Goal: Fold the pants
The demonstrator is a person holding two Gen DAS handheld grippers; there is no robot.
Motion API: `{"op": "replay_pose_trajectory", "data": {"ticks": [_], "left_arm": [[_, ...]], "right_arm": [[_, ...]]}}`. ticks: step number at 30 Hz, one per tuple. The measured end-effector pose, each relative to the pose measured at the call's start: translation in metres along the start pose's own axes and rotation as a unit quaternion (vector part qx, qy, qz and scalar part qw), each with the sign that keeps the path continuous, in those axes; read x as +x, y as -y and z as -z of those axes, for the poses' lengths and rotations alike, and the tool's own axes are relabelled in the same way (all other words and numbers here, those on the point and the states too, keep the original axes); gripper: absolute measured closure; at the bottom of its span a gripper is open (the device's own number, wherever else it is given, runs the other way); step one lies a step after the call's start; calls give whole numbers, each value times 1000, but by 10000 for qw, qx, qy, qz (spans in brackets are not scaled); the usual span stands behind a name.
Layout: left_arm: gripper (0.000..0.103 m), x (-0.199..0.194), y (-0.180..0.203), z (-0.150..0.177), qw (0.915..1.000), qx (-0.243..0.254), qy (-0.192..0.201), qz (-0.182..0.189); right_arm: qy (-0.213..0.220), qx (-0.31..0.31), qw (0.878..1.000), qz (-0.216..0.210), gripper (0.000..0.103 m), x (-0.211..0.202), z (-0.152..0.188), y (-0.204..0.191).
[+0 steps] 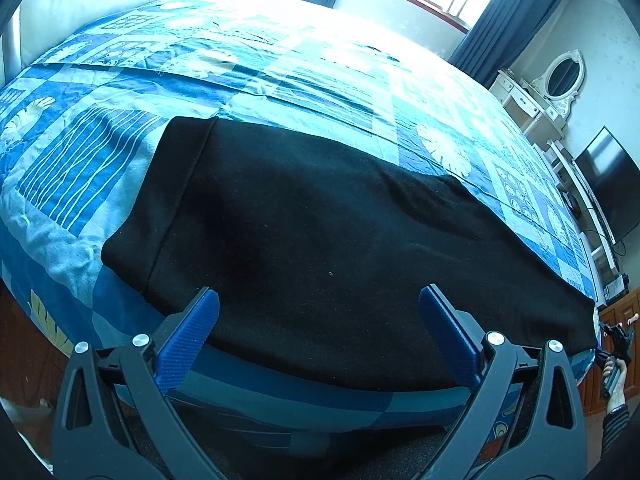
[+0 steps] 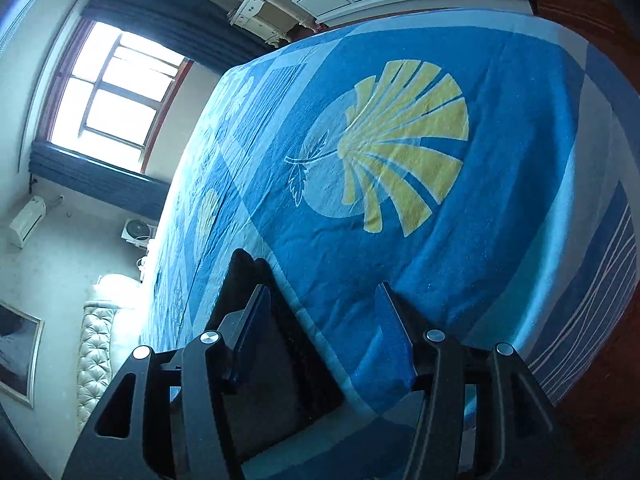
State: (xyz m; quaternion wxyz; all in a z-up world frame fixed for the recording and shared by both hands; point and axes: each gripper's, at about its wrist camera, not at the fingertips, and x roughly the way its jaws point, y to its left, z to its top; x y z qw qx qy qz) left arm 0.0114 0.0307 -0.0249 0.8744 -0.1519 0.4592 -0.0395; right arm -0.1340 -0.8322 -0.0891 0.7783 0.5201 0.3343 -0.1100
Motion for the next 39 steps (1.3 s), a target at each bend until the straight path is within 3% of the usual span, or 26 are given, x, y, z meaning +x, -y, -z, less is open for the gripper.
{"op": "replay_pose_trajectory", "data": {"ticks": [7,13,15,16,17,20,24,29,35,39], "left_arm": [[3,8,-6,1,9999,-15,-88,-101],[3,13,-6,-5,9998,151,-79,-62],[3,15,-7,-5,9998,187,-108,-17],[3,17,-8,-4,9997,227,-131,-15],[3,18,-8,-4,9995,263,-153,-10],[3,22,-11,-1,9992,313,-227,72],[3,20,-13,2,9985,476,-216,175],[3,20,-16,2,9982,453,-265,286],[3,20,-8,3,9973,635,-333,141],[3,15,-2,1,9965,705,-345,272]], "right_arm": [[-890,46,9921,-884,48,31,13,-1],[-1209,-243,9880,-929,47,46,34,-24],[-1062,-410,9915,-636,48,48,43,-36],[-960,-366,9931,-558,53,48,47,-40],[-865,-350,9946,-460,68,49,51,-45],[-616,-403,9972,-152,81,53,66,-61],[-88,-315,9990,-292,82,44,82,-94],[276,-676,9951,-664,82,23,107,-159],[224,-1562,9835,-890,82,23,149,-250],[-31,-2077,9741,-891,82,47,189,-297]]}}
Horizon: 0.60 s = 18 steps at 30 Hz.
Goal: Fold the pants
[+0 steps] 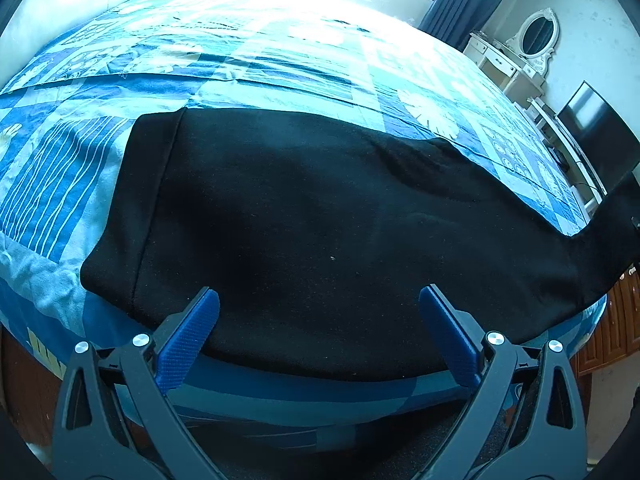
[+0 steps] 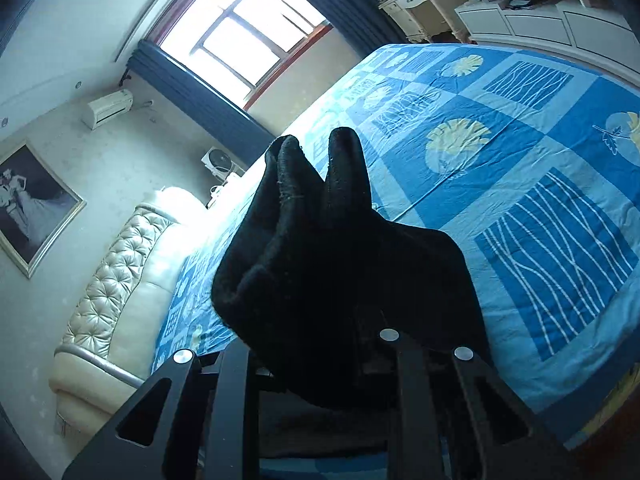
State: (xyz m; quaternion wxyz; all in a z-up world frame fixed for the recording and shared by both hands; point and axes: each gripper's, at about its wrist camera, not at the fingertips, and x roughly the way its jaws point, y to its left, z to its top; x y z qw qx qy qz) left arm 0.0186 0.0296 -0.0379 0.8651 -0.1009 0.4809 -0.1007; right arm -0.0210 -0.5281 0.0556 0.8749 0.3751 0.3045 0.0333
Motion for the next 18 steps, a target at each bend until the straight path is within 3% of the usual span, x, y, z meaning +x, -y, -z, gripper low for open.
{"op": "replay_pose_trajectory", "data": {"ticks": [9,18], "left_arm": [[3,-4,-4,-4,9997,-223,24,110],[3,-3,4,-3,9997,-129,-9,194]], "right_arm": [[-797,-795,9934,222,82,89,67,-62],[-1385,-2061,9632,1024,82,139,144,-96]]}}
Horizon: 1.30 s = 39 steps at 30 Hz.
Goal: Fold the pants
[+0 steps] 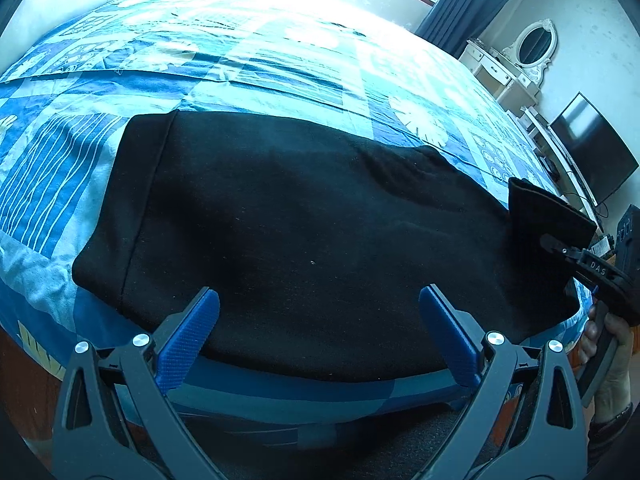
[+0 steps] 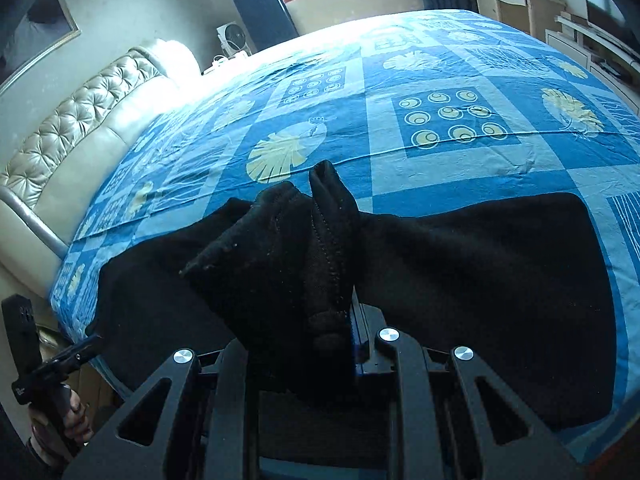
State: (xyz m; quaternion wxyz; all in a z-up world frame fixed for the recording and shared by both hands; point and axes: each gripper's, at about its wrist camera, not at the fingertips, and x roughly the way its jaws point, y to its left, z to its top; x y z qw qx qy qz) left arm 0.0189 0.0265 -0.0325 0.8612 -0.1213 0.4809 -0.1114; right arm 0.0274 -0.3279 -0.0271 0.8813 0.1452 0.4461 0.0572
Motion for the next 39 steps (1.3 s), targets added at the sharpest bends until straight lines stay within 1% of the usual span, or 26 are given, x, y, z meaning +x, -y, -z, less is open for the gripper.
{"op": "replay_pose_trajectory", "data": {"ticks": [4,10,15,18,20,23,26,32,35,36,37,39], "left_arm": [[3,2,0,0,10000,-45,-40,25],[3,2,3,3,10000,21,-53,21],[3,3,8,4,9999,121,-41,-5],[3,3,8,5,9999,128,-48,-11],[3,3,8,5,9999,116,-49,-4],[3,3,9,5,9999,105,-55,-8],[3,3,9,6,9999,112,-60,0],[3,4,11,7,9999,139,-78,12],[3,5,11,6,9999,136,-85,15],[3,5,11,6,9999,138,-87,14],[3,5,11,7,9999,142,-88,15],[3,5,12,7,9999,141,-92,17]], "right_arm": [[-101,-481,9982,357,82,14,11,-19],[-229,-960,9930,649,82,26,25,-39],[-262,-1127,9903,774,81,30,30,-50],[-272,-1096,9904,796,77,31,32,-55],[-265,-1047,9915,723,72,31,33,-57],[-257,-1009,9922,681,68,31,36,-60],[-252,-986,9927,649,65,30,37,-63],[-218,-874,9950,423,59,25,41,-70],[-212,-800,9964,194,57,22,43,-74],[-271,-751,9968,-37,57,22,44,-76],[-309,-712,9968,-171,57,23,46,-79],[-346,-823,9959,-160,55,24,50,-88]]}}
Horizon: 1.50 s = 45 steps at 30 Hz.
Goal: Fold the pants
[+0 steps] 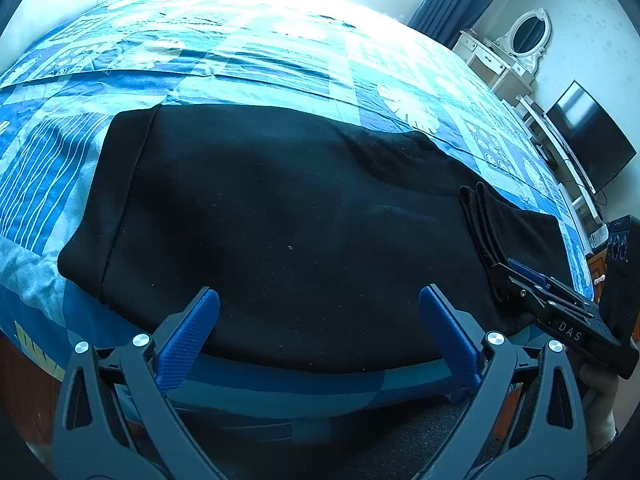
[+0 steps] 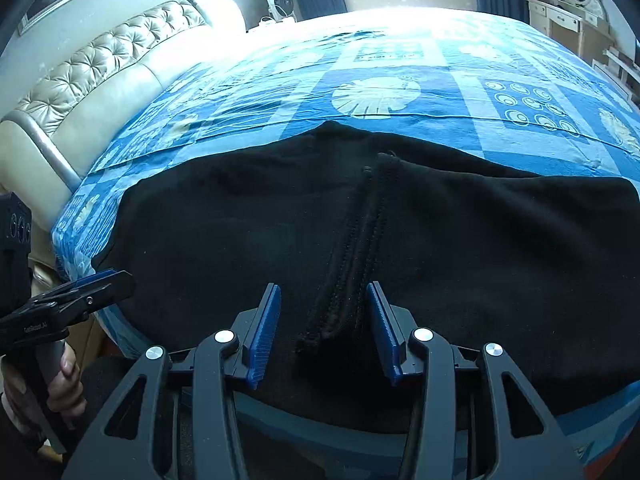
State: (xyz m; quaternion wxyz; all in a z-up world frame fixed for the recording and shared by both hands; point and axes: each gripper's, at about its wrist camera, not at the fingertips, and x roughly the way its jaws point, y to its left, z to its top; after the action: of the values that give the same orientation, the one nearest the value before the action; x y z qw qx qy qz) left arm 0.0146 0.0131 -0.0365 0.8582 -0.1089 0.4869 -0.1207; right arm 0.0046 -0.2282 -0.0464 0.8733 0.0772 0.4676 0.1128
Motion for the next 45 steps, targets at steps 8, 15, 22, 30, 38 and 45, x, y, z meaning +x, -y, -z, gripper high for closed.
{"op": "replay_pose_trajectory", "data": {"ticks": [8,15,22,30,38,45], "left_arm": [[3,1,4,2,10000,43,-24,32],[3,1,8,3,9999,148,-18,17],[3,2,9,4,9999,146,-37,18],[3,2,11,5,9998,164,-54,70],[3,2,13,5,9998,171,-66,75],[3,4,17,8,9996,209,-125,113]], "right_arm": [[-101,-22,9998,-168,43,6,4,-4],[-168,10,9995,-252,40,11,4,-4],[-27,301,9971,-695,40,-8,-5,4],[1009,1548,9744,-1282,38,-89,-51,138],[536,3518,9281,-1099,37,-50,0,310],[411,3882,9049,-1696,81,-8,15,326]]}}
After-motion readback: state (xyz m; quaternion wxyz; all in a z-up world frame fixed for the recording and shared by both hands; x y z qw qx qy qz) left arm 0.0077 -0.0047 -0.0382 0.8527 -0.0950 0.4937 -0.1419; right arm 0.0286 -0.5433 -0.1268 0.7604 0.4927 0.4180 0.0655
